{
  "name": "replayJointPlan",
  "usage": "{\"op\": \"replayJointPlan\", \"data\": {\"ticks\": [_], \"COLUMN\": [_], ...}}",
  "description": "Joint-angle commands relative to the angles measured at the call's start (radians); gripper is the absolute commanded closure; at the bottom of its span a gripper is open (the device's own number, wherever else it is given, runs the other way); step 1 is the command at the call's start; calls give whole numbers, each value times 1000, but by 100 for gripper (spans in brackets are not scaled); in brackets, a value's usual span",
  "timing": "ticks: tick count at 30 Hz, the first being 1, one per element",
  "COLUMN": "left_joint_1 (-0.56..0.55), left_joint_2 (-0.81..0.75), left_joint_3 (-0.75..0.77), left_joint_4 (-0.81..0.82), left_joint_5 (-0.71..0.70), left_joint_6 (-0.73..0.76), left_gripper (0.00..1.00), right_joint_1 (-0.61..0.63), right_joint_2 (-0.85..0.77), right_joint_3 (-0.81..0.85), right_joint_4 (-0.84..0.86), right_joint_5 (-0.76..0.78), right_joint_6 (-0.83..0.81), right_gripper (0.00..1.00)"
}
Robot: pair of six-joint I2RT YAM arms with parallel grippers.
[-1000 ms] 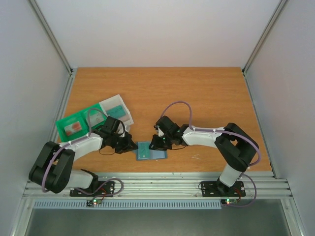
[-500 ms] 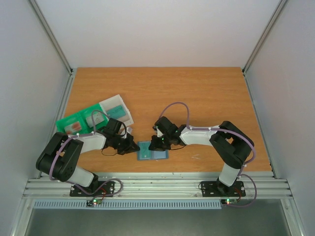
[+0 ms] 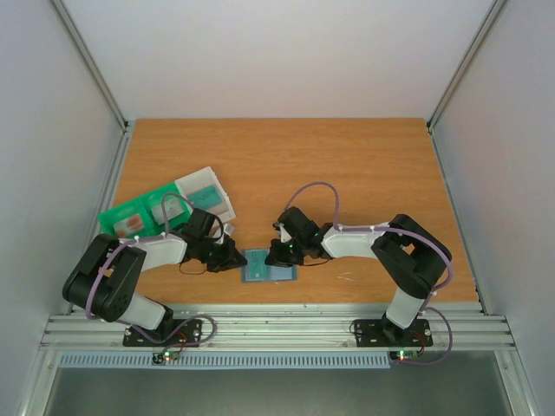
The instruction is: Take the credit cards out of the card holder
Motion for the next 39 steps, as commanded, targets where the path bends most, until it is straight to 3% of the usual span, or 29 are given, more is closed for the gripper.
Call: {"op": "replayJointPlan", "data": {"ticks": [1, 9, 13, 17, 27, 31, 39], "left_joint_1": [-3, -3, -3, -4, -4, -3, -3], "left_joint_2": [14, 22, 32, 33, 27, 25, 20], "left_joint_3": [-13, -3, -11, -11, -12, -12, -14], "left_joint_4": [-79, -83, -70, -66, -71, -72, -73], "left_joint_5": [-118, -120, -117, -117, -120, -114, -125], "left_joint_6": [24, 26, 25, 20, 18, 18, 11], "left_gripper": [94, 94, 95, 95, 96, 96, 96], "right_joint_1": [-22, -22, -23, -23, -24, -25, -46], "right_joint_2": [-37, -26, -2, 4, 36, 27, -59], "right_joint_3": [-36, -45, -41, -39, -24, -32, -56], "right_joint_4": [46, 71, 99, 97, 96, 98, 10], "right_joint_5": [-2, -32, -30, -24, -37, -26, 40], "right_joint_6": [23, 37, 34, 23, 20, 20, 21], "right_gripper": [99, 98, 85, 82, 87, 98, 99]}}
